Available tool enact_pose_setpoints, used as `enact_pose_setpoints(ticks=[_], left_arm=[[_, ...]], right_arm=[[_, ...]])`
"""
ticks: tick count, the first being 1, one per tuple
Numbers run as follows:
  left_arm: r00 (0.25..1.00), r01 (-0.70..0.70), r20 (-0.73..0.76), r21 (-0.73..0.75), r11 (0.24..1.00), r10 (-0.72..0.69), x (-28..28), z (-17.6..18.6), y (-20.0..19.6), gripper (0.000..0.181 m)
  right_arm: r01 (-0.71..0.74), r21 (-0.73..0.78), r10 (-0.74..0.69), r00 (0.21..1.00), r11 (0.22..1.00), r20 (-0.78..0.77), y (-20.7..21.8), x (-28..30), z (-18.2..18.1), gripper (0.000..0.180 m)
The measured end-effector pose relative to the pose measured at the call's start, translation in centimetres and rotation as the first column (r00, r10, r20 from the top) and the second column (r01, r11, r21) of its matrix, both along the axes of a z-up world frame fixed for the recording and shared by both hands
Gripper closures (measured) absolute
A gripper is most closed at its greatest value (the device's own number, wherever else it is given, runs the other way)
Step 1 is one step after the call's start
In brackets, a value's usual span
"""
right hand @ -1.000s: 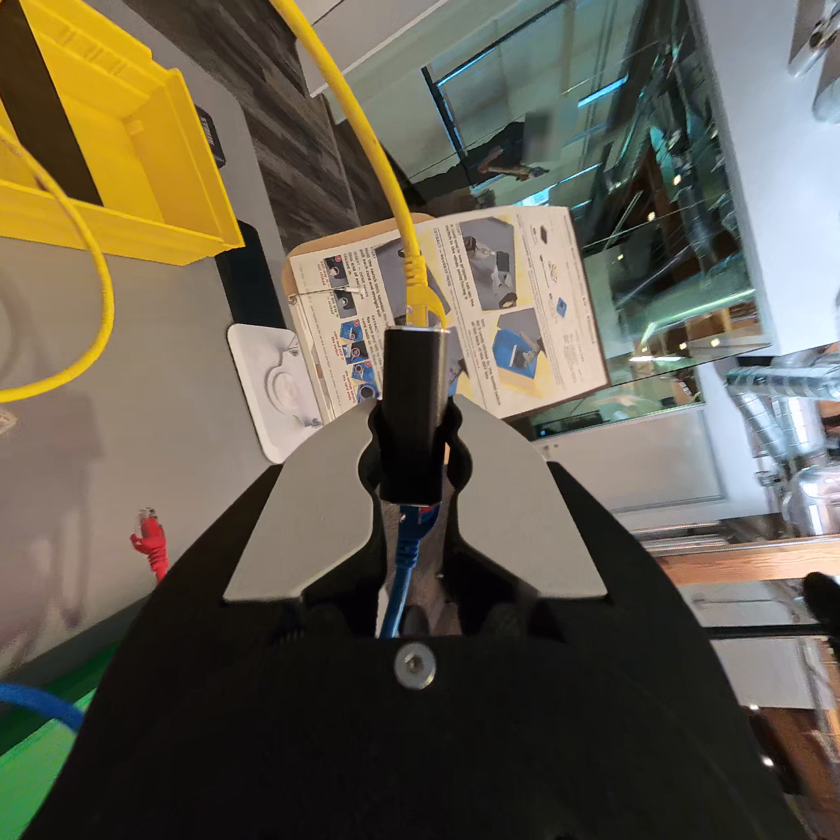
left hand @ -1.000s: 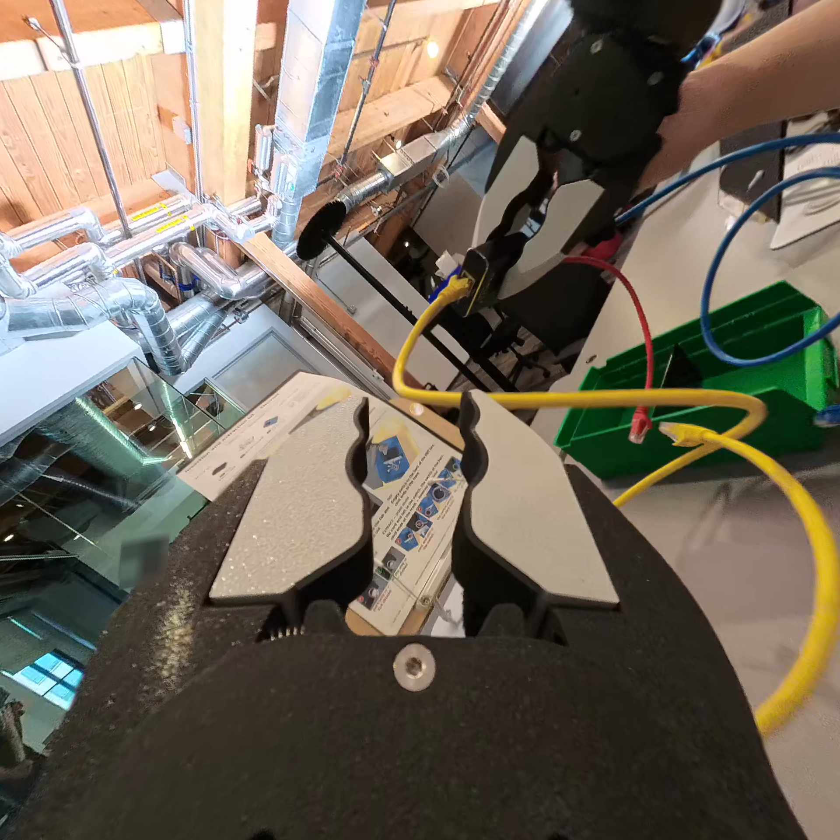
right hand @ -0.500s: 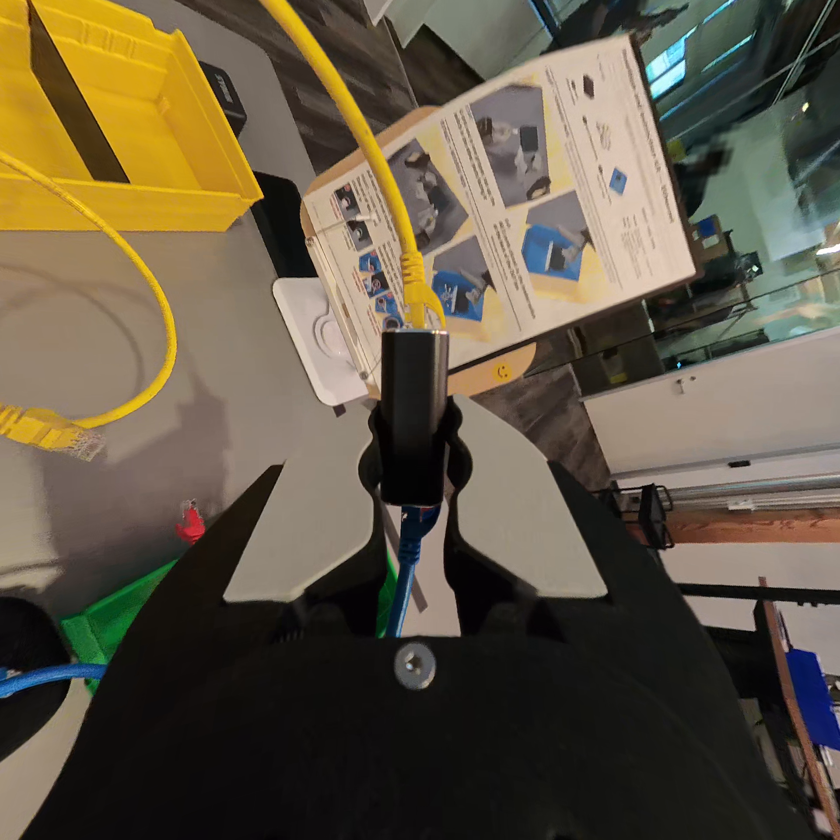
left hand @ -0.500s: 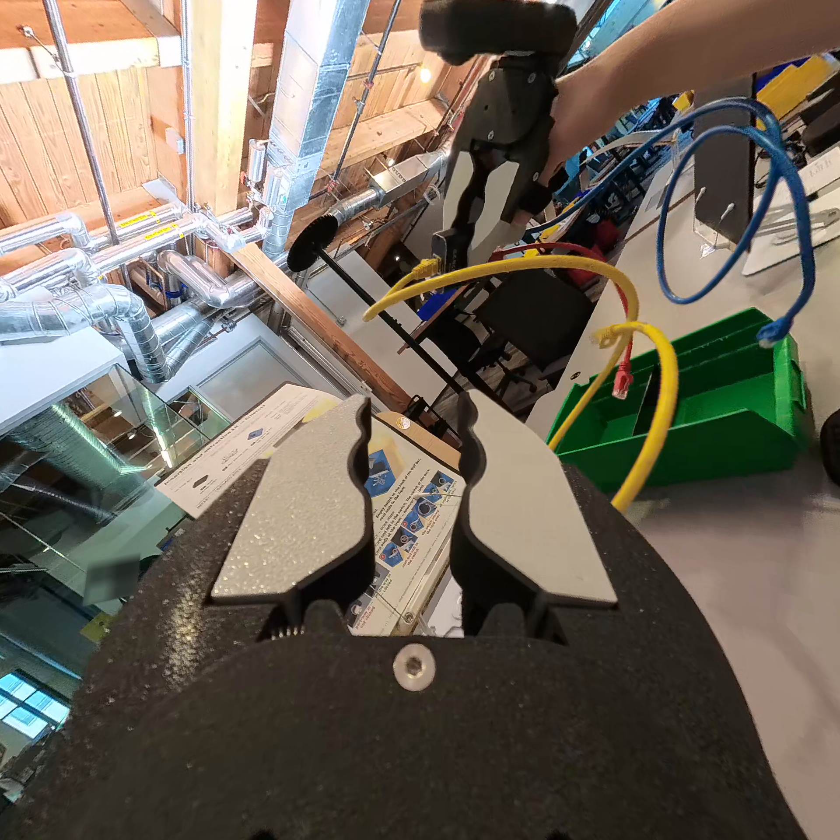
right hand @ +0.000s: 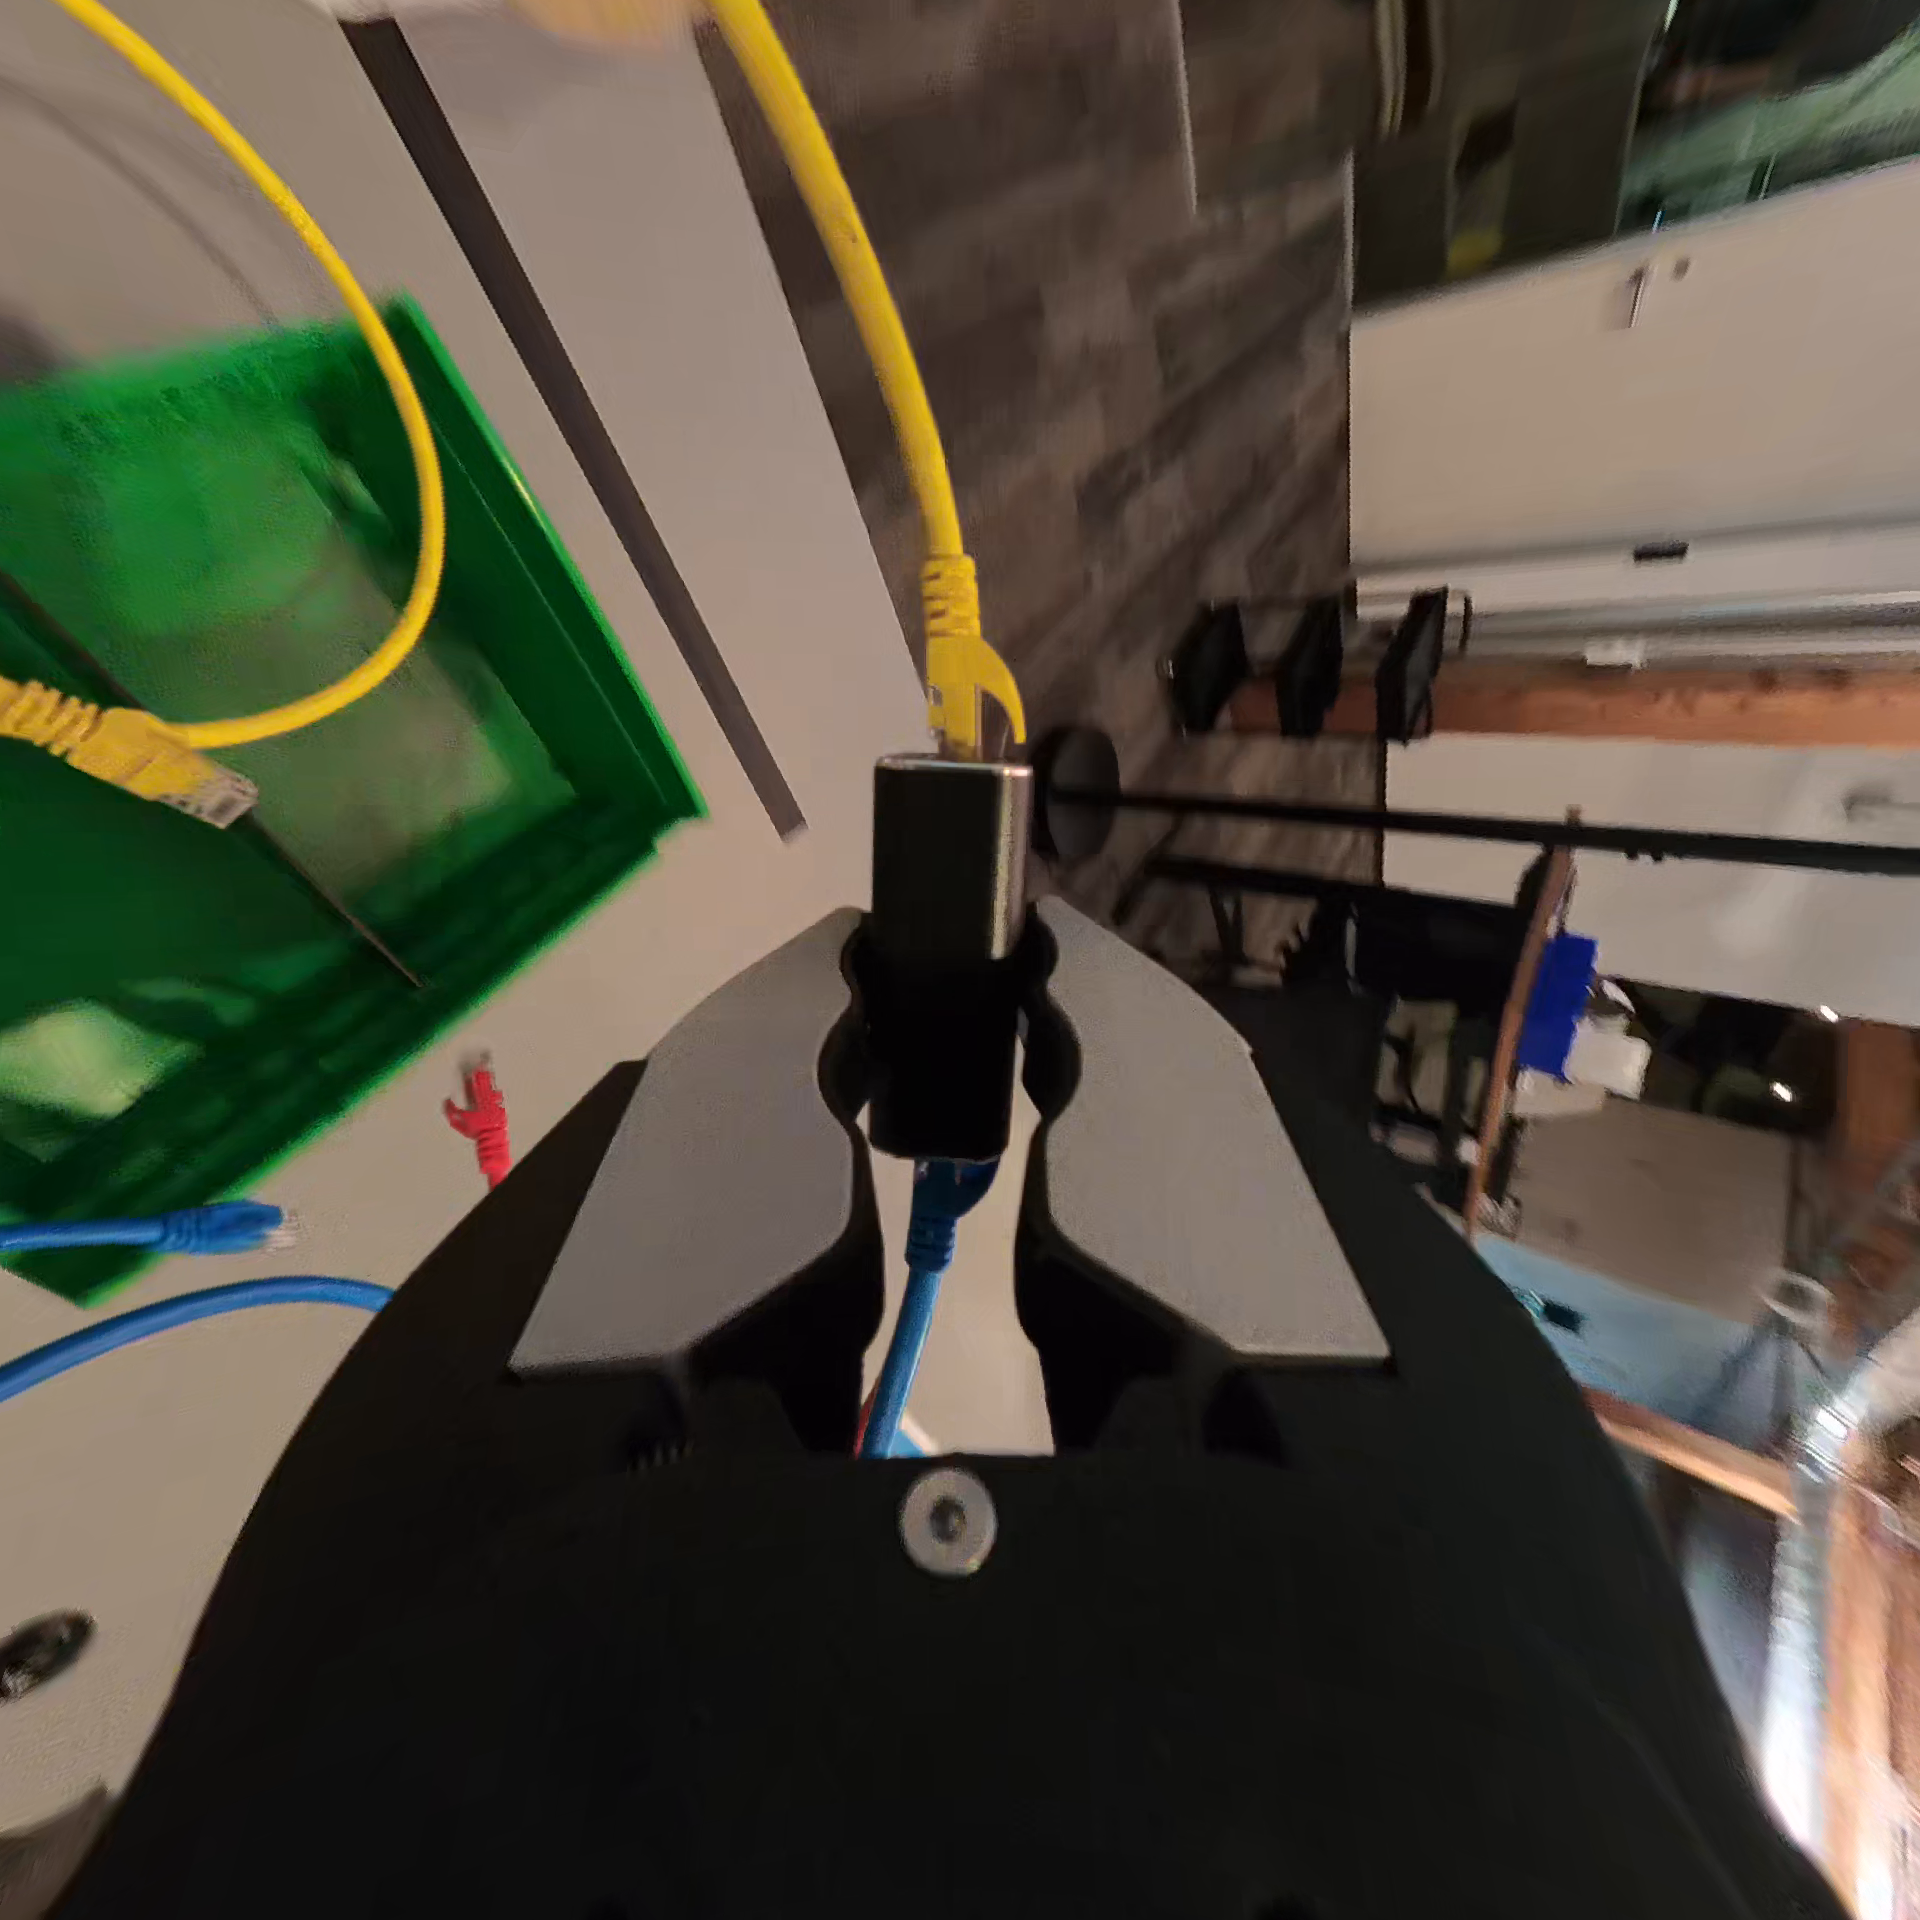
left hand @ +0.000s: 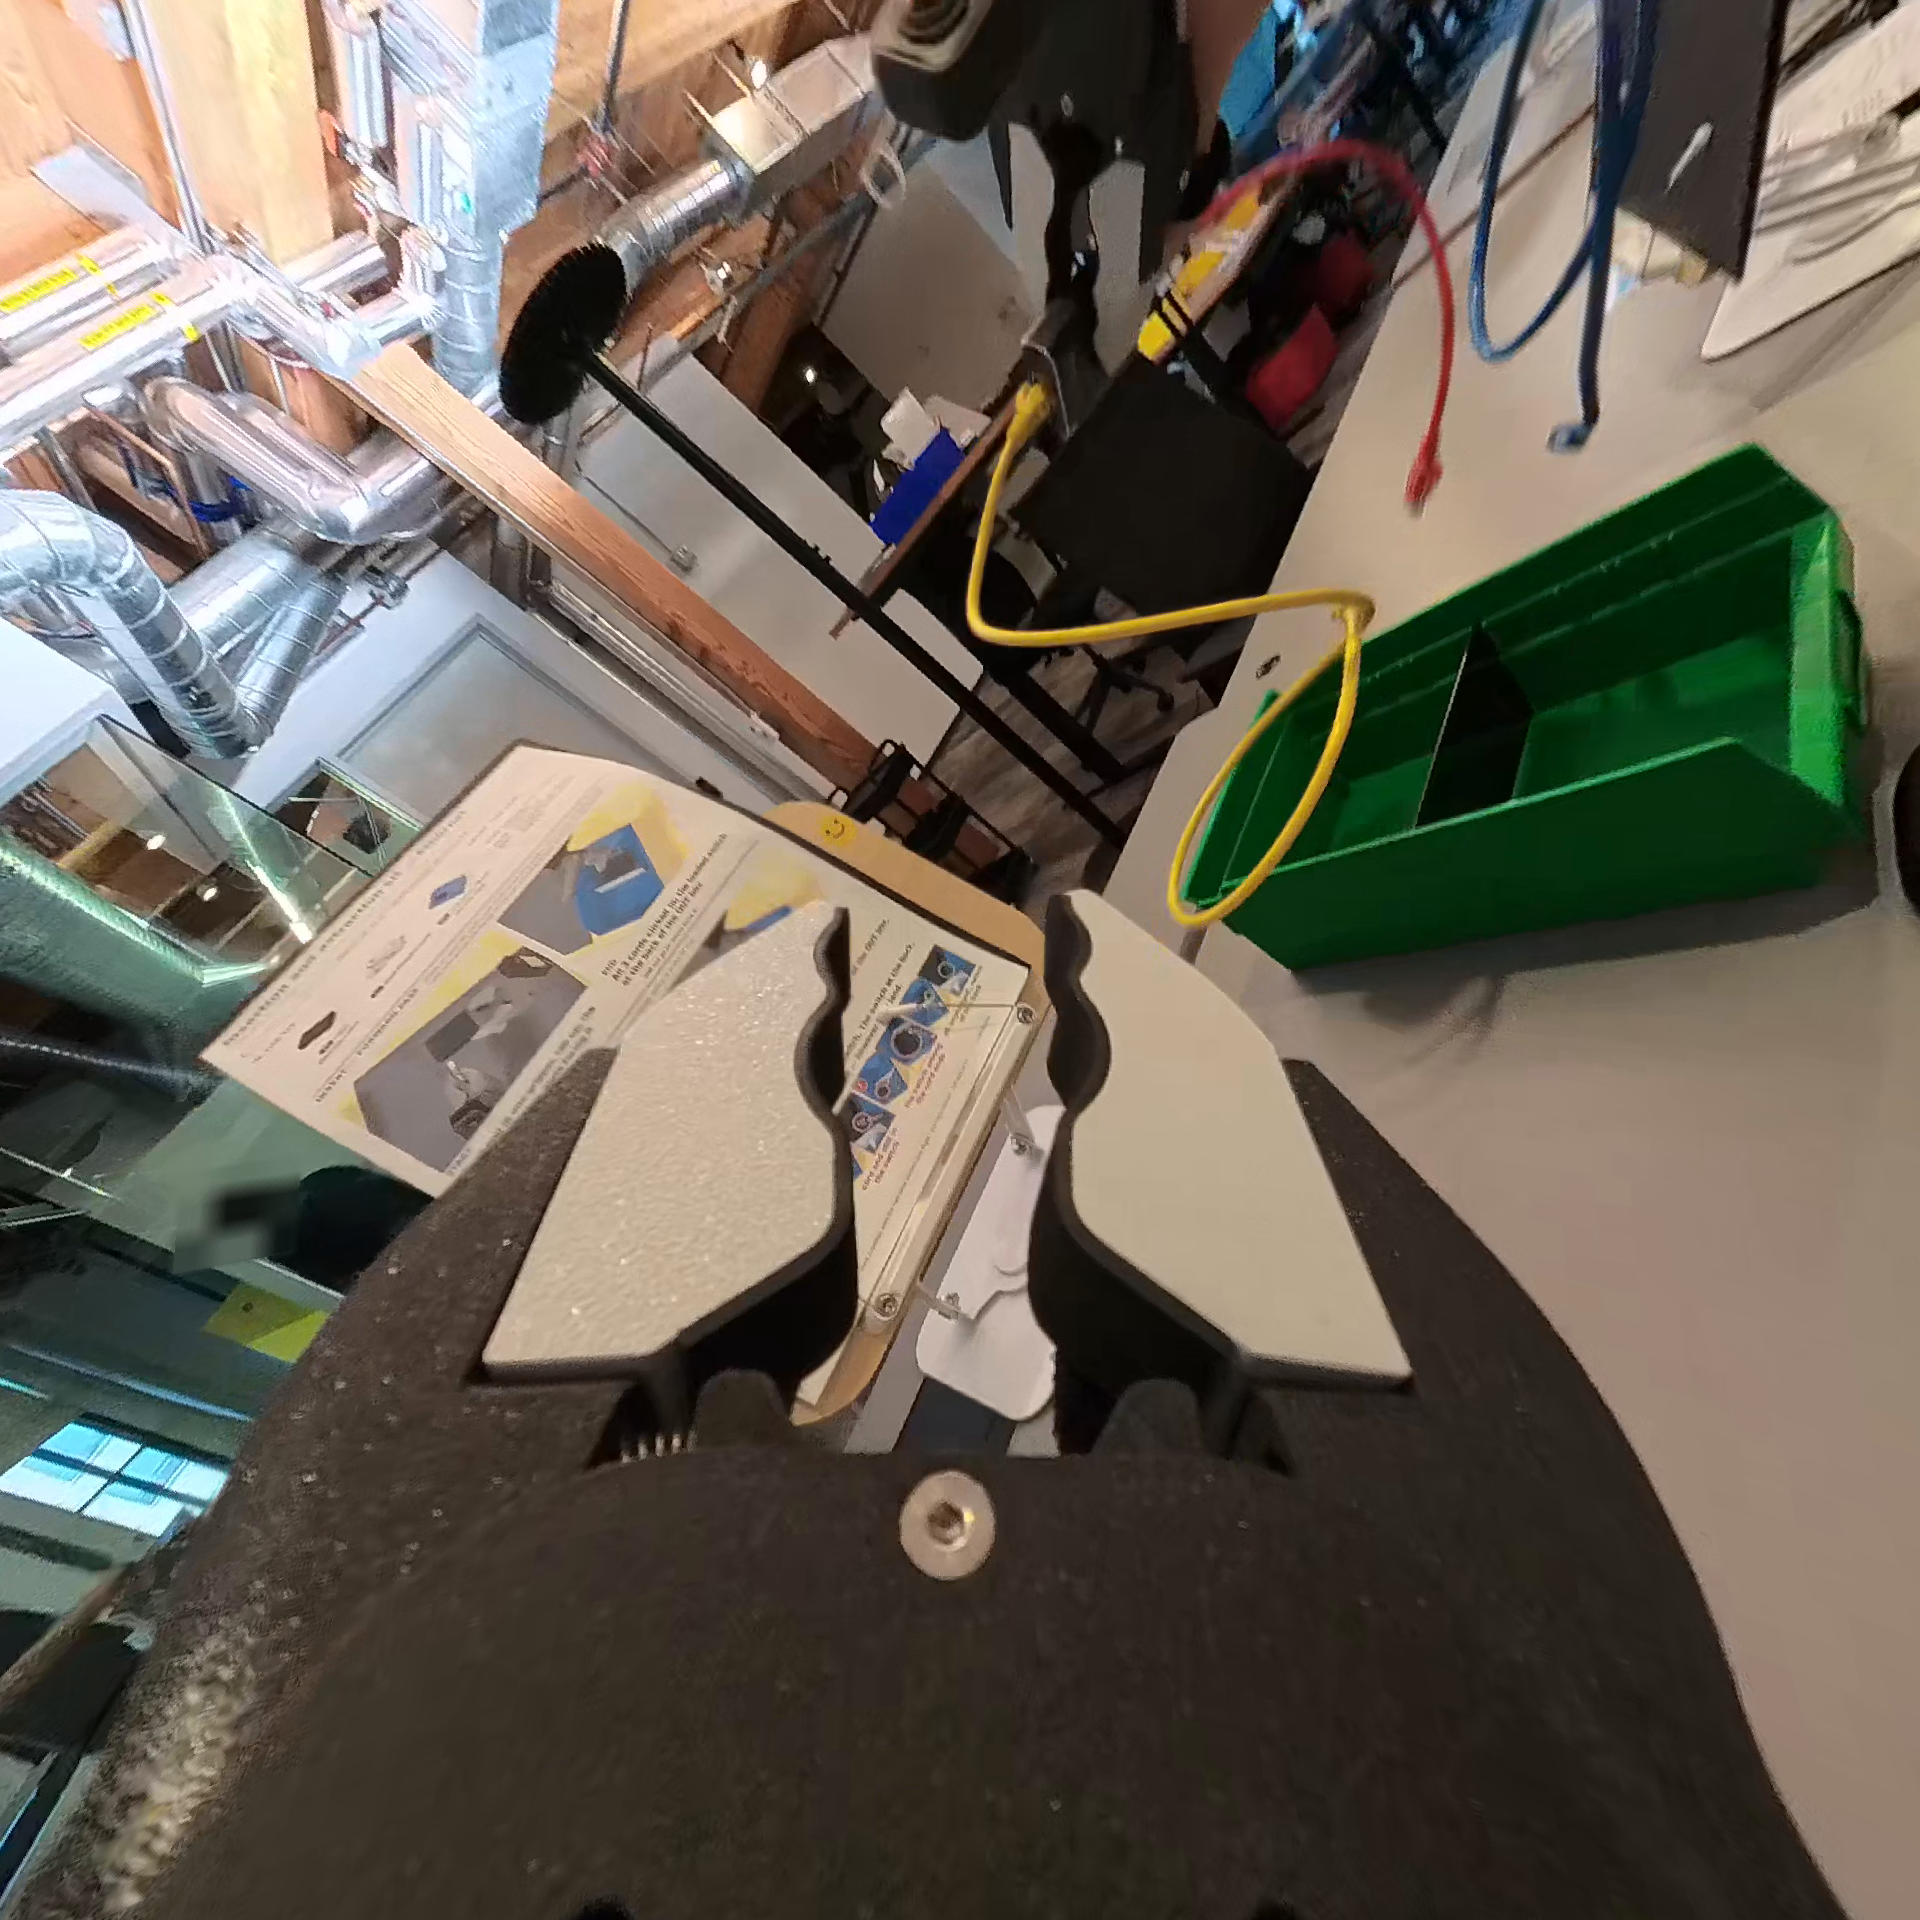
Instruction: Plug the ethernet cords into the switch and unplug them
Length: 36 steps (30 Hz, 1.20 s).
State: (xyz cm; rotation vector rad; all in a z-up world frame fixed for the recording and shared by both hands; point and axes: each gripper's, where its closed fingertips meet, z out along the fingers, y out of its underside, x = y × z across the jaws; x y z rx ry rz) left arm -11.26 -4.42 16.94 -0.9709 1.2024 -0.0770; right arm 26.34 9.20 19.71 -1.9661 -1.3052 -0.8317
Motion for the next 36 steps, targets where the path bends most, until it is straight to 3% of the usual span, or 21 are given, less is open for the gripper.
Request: enact_pose_setpoints(ticks=[3, 7, 13, 20, 23, 27, 36], left_arm=[[0.998, -0.032, -0.061, -0.019, 0.999, 0.031, 1.0, -1.5, 1.2, 0.145], [0.994, -0.038, -0.103, -0.046, 0.998, 0.033, 2.5, -2.9, 2.2, 0.148], [0.996, -0.011, -0.090, -0.111, 0.994, 0.001, 3.1, -3.8, 3.0, 0.148], [0.994, -0.029, -0.110, -0.150, 0.988, 0.012, 3.2, -5.0, 4.2, 0.148], [0.992, -0.030, -0.128, -0.152, 0.988, 0.010, 3.5, -5.4, 4.2, 0.148], [0.992, -0.026, -0.127, -0.159, 0.987, 0.005, 3.4, -5.5, 4.3, 0.148], [0.991, -0.018, -0.131, -0.173, 0.985, -0.005, 3.2, -5.8, 4.6, 0.152]], right_arm=[[0.088, -0.052, -0.075, 0.976, 0.995, 0.204, 1.1, 3.2, -0.7, 0.153], [0.167, -0.109, -0.102, 0.888, 0.980, 0.448, 2.3, 5.7, -1.8, 0.153], [0.066, -0.354, 0.142, 0.835, 0.933, 0.532, 3.1, 1.9, -7.1, 0.153], [-0.019, -0.572, 0.382, 0.763, 0.820, 0.522, 4.6, -3.8, -12.2, 0.153], [-0.095, -0.607, 0.428, 0.794, 0.789, 0.433, 6.0, -6.8, -13.7, 0.152], [-0.118, -0.642, 0.409, 0.852, 0.757, 0.326, 7.2, -9.2, -15.7, 0.152], [-0.166, -0.699, 0.284, 0.957, 0.695, 0.055, 7.5, -7.4, -21.1, 0.153]])
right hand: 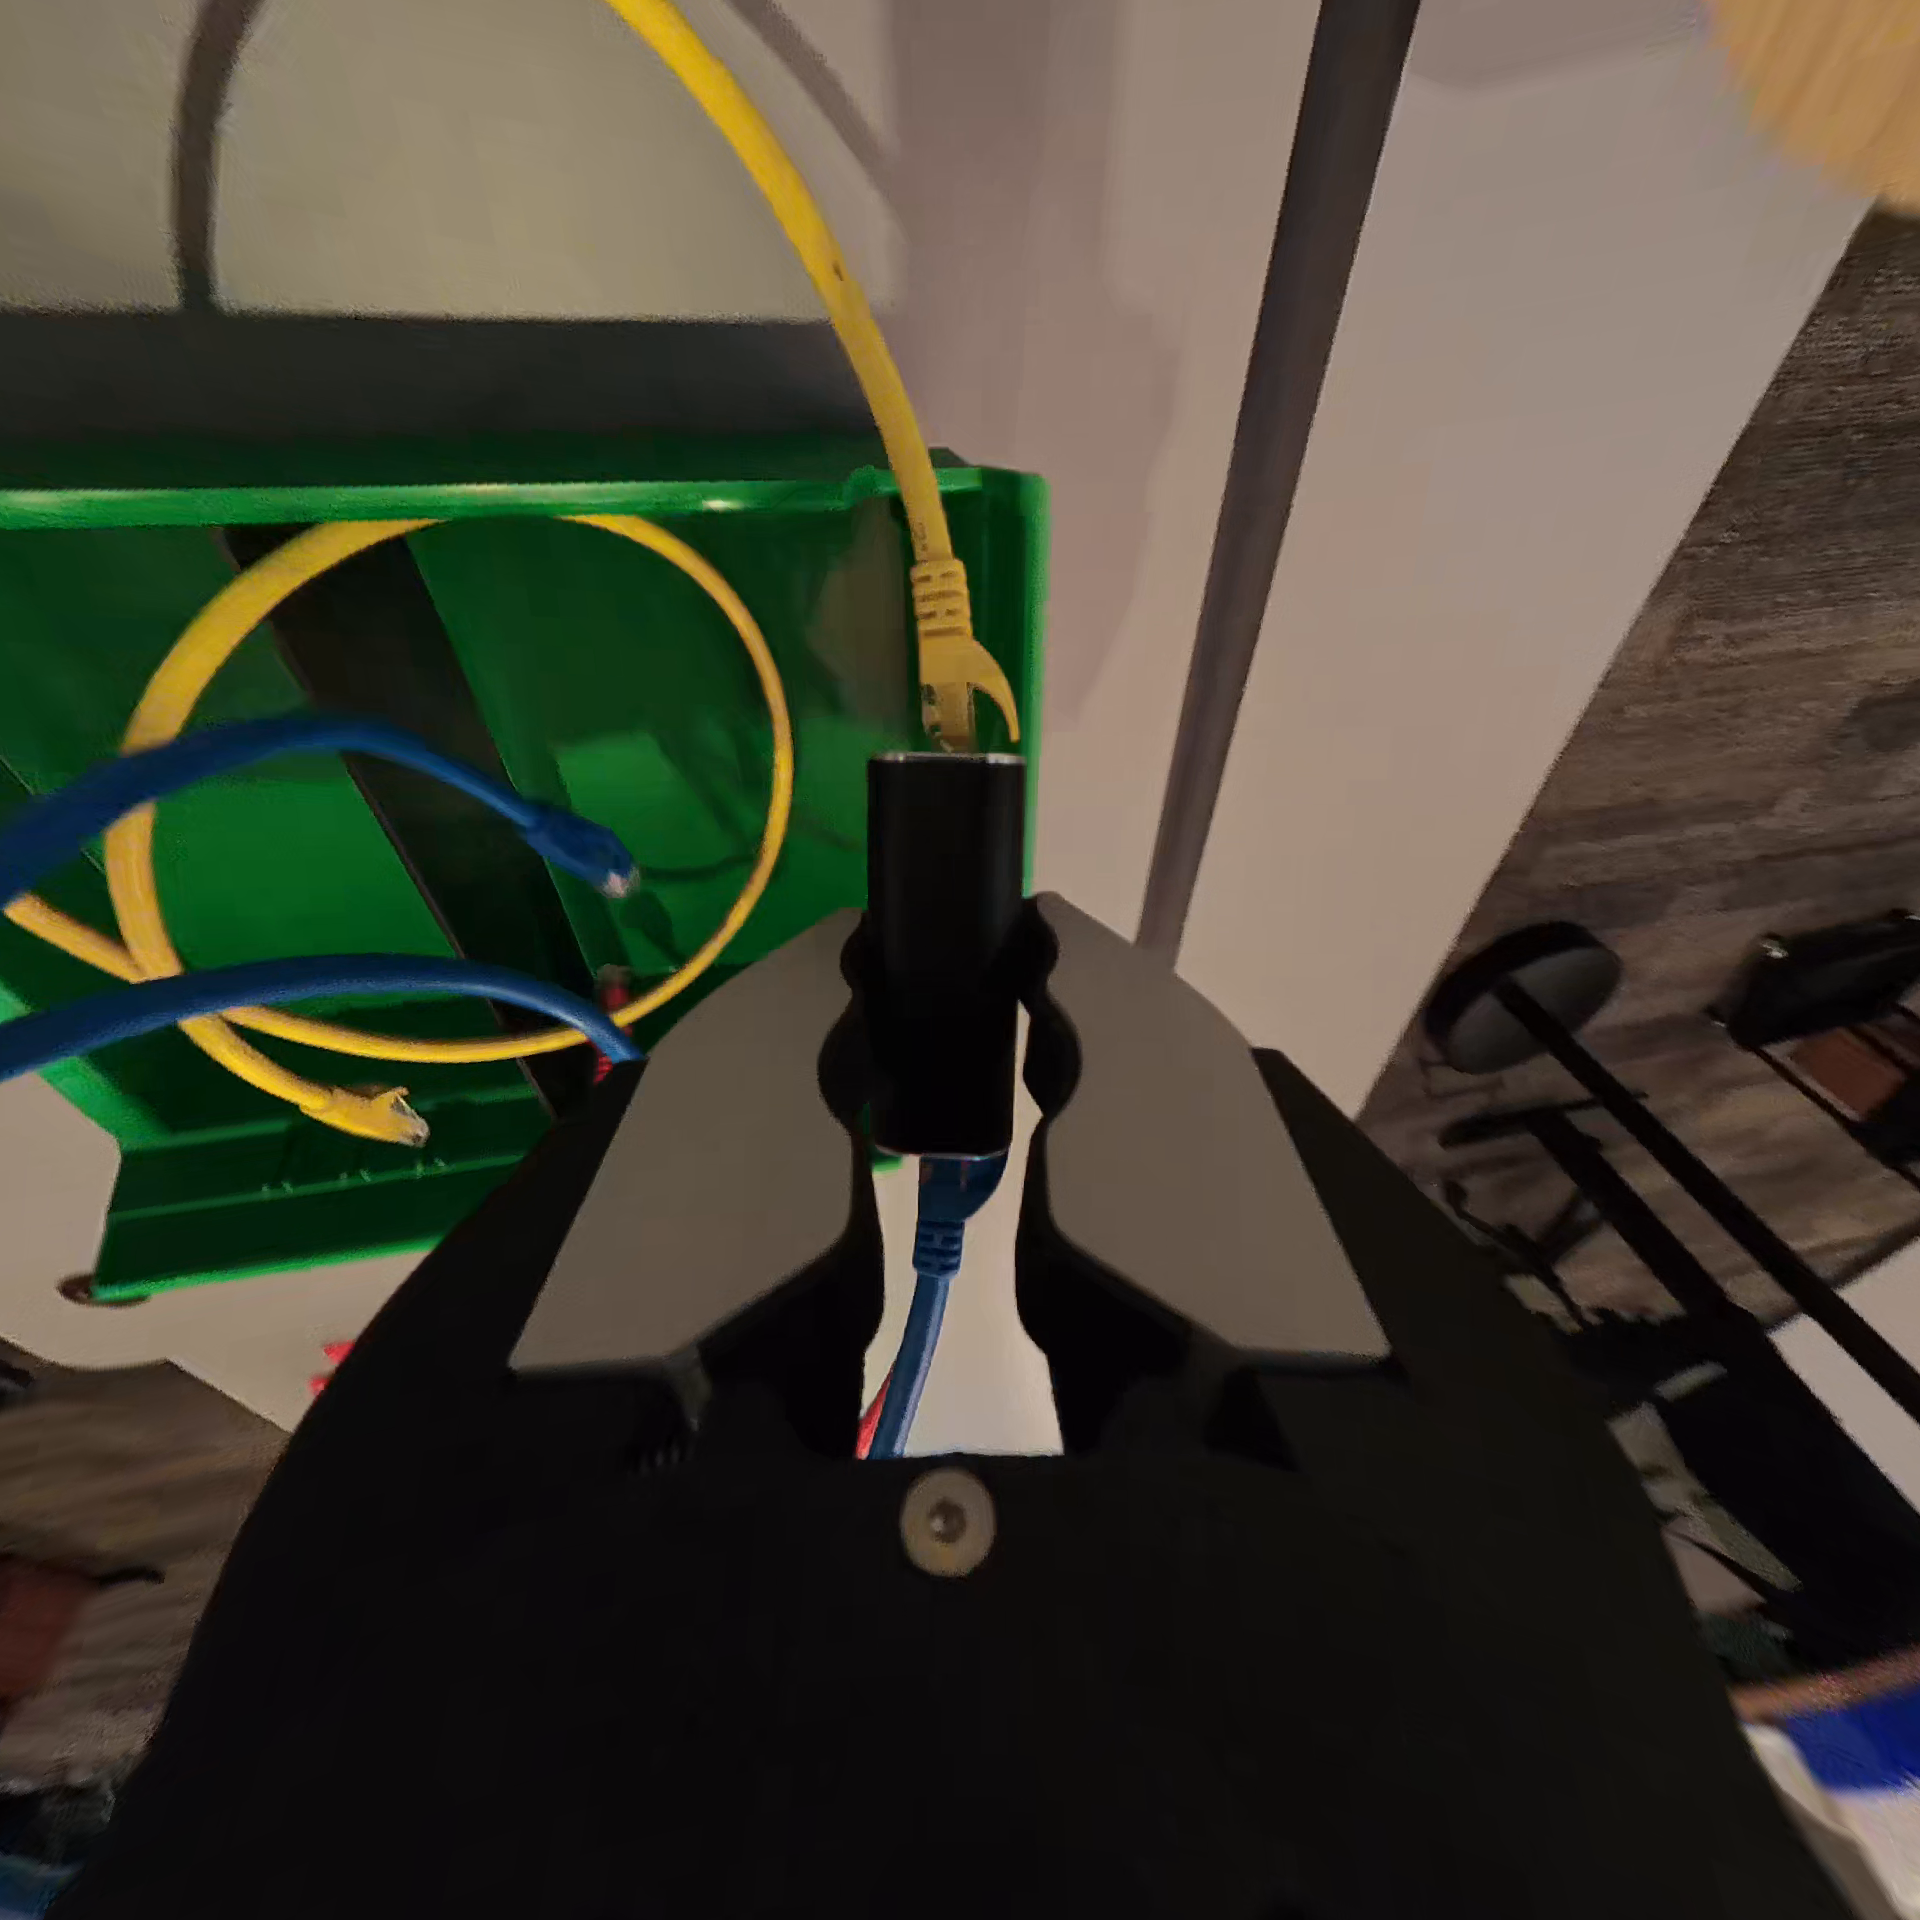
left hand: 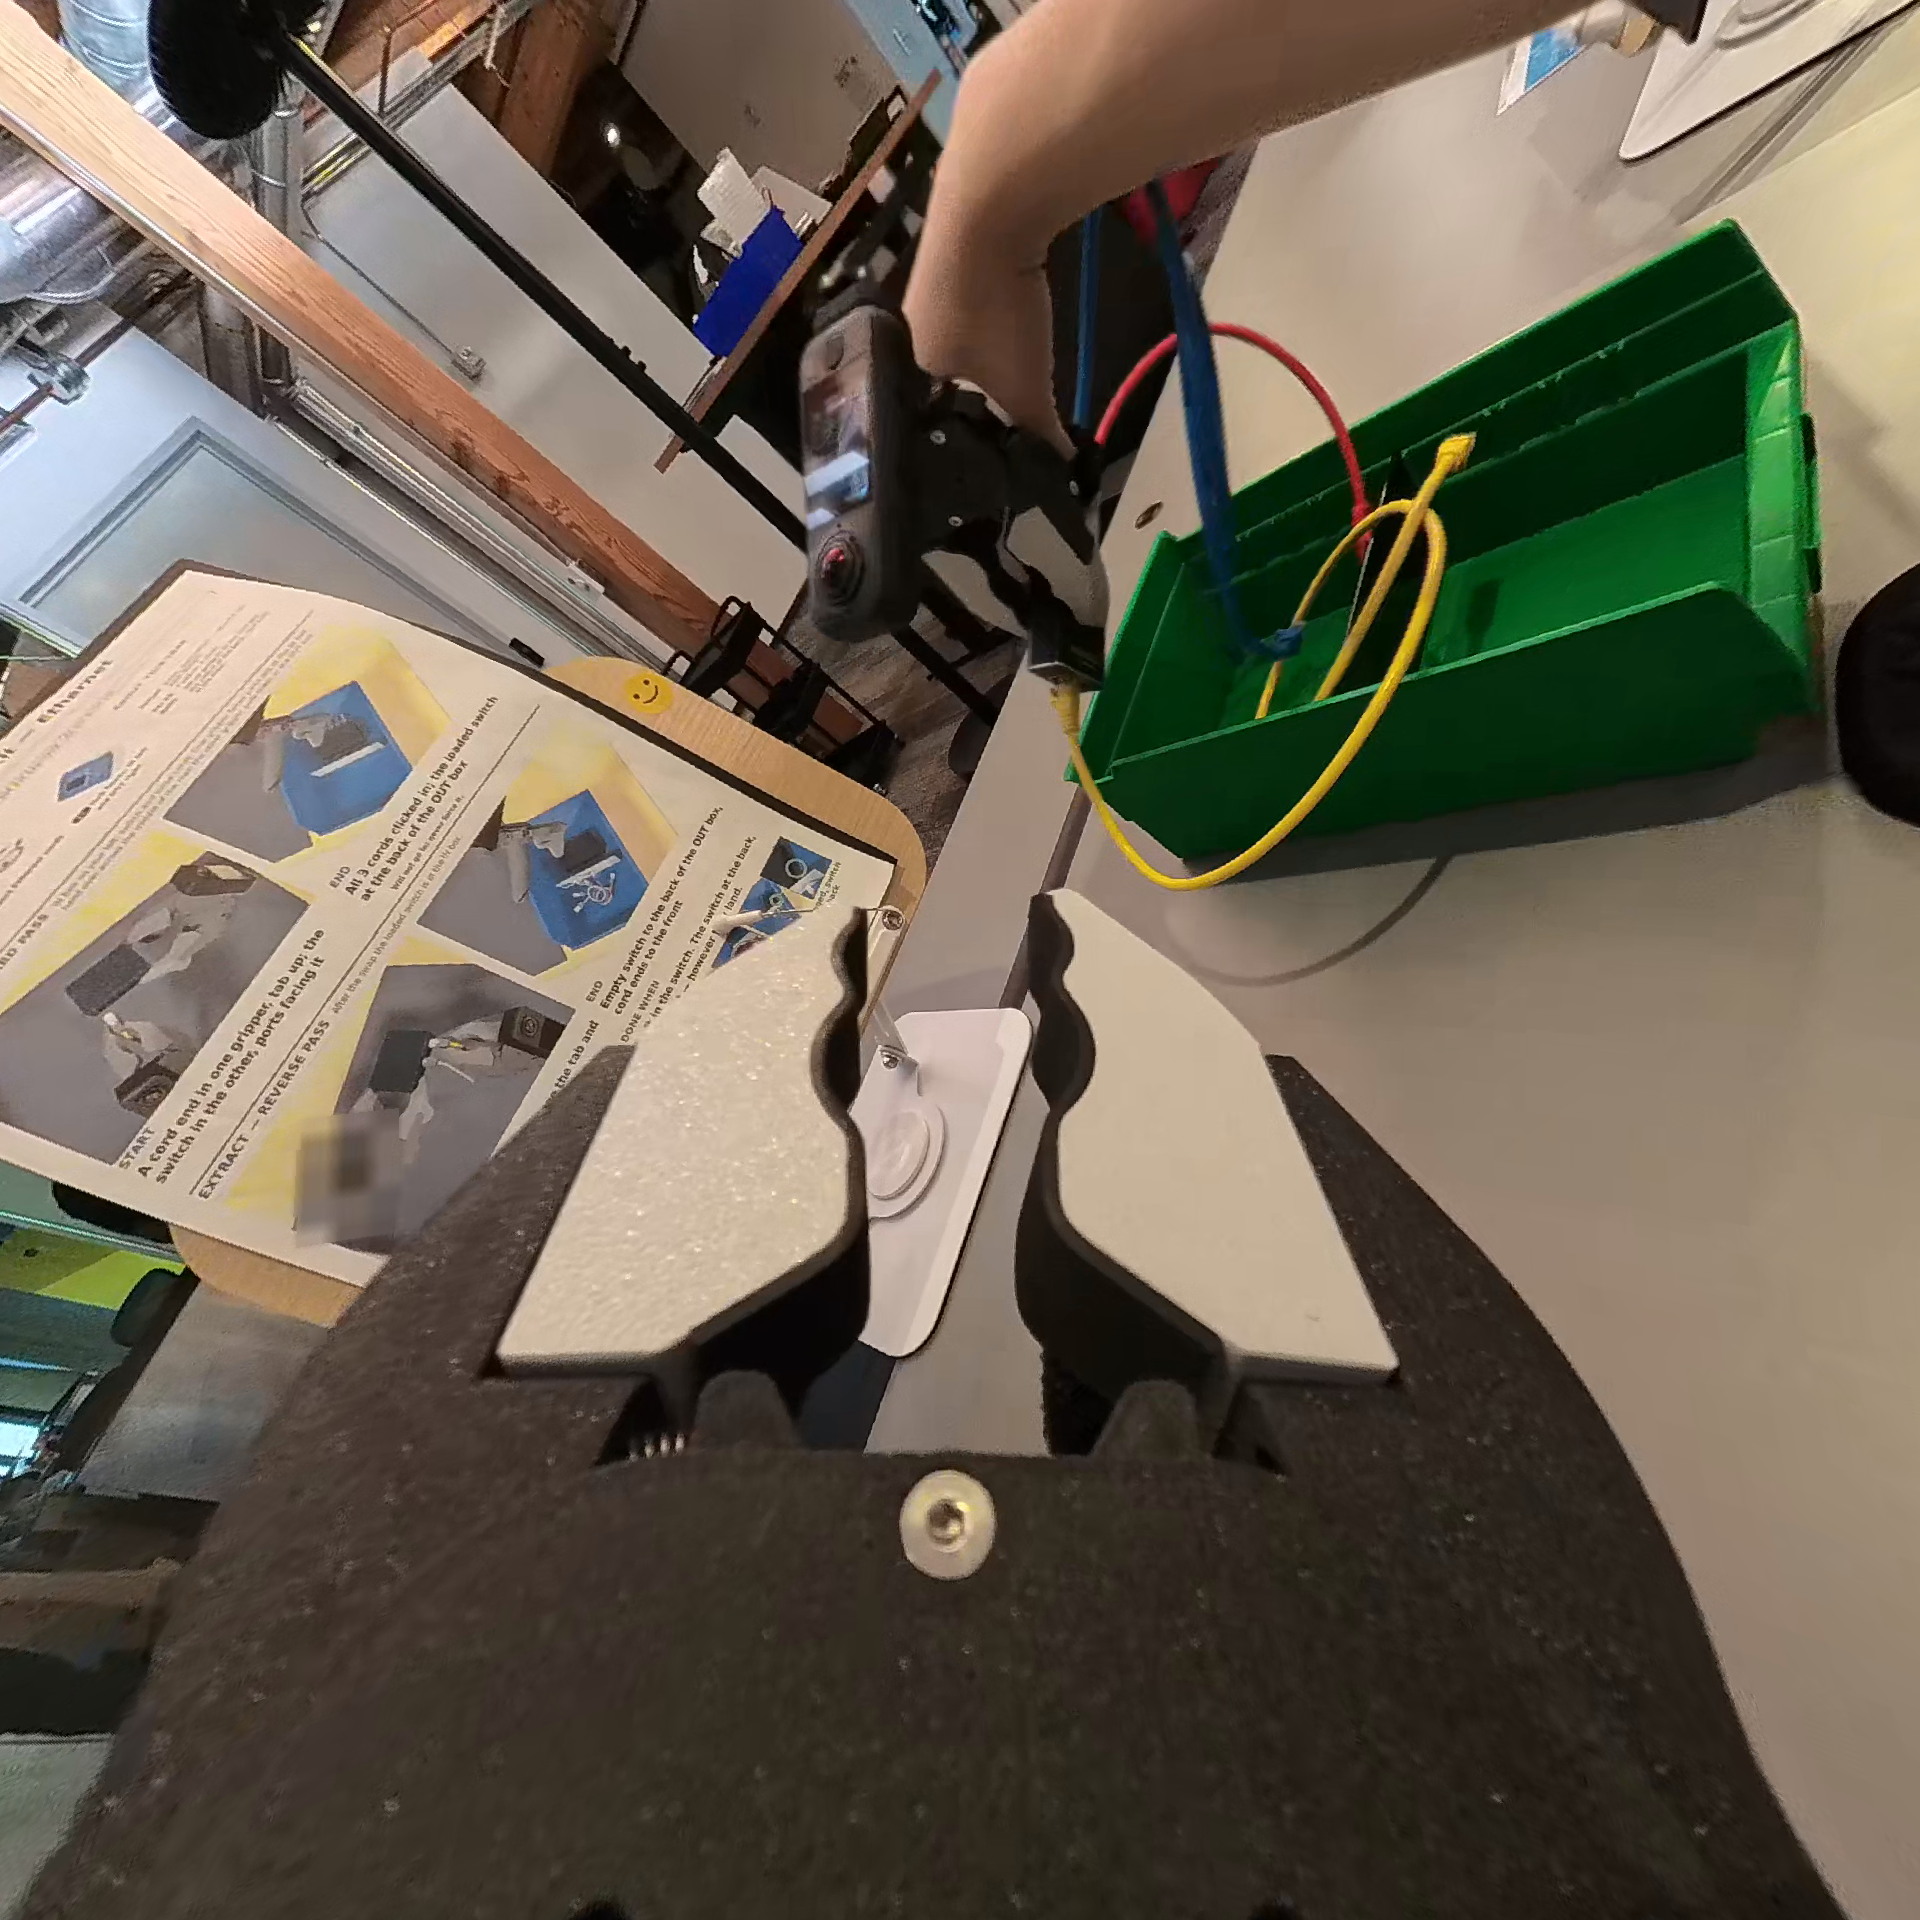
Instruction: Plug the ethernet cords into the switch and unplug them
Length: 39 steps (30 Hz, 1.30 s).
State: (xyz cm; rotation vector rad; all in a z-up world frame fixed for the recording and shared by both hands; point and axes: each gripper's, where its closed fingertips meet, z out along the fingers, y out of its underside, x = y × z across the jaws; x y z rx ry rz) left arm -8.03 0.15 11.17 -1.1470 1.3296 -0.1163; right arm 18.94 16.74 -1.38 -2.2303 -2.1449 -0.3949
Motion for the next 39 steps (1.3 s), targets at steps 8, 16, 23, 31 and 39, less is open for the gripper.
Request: enact_pose_setpoints(ticks=[8, 16, 23, 31, 39], left_arm=[[0.999, -0.003, -0.043, -0.010, 1.000, 0.002, 0.7, -1.1, 0.3, 0.153], [0.997, -0.003, -0.080, -0.016, 1.000, 0.002, 1.3, -1.9, 0.5, 0.153], [0.996, -0.006, -0.084, -0.011, 1.000, 0.005, 1.2, -1.8, 0.3, 0.153], [0.999, -0.018, -0.047, -0.037, 0.999, 0.016, 0.0, -0.8, 0.1, 0.152], [0.986, -0.166, -0.017, -0.120, 0.979, 0.166, -5.0, 0.3, 1.7, 0.152]], right_arm=[[0.043, -0.068, -0.057, 0.974, 0.997, -0.220, -1.2, 0.1, -4.2, 0.153], [0.060, -0.086, -0.075, 0.981, 0.994, -0.180, -1.1, 1.0, -7.7, 0.152], [0.096, -0.019, -0.098, 0.977, 0.995, -0.189, -0.6, 1.3, -6.8, 0.150], [0.165, 0.103, -0.117, 0.923, 0.981, -0.366, -0.8, 0.0, -0.1, 0.145], [0.586, 0.239, 0.063, 0.305, 0.774, -0.950, -6.9, -1.8, 18.1, 0.146]])
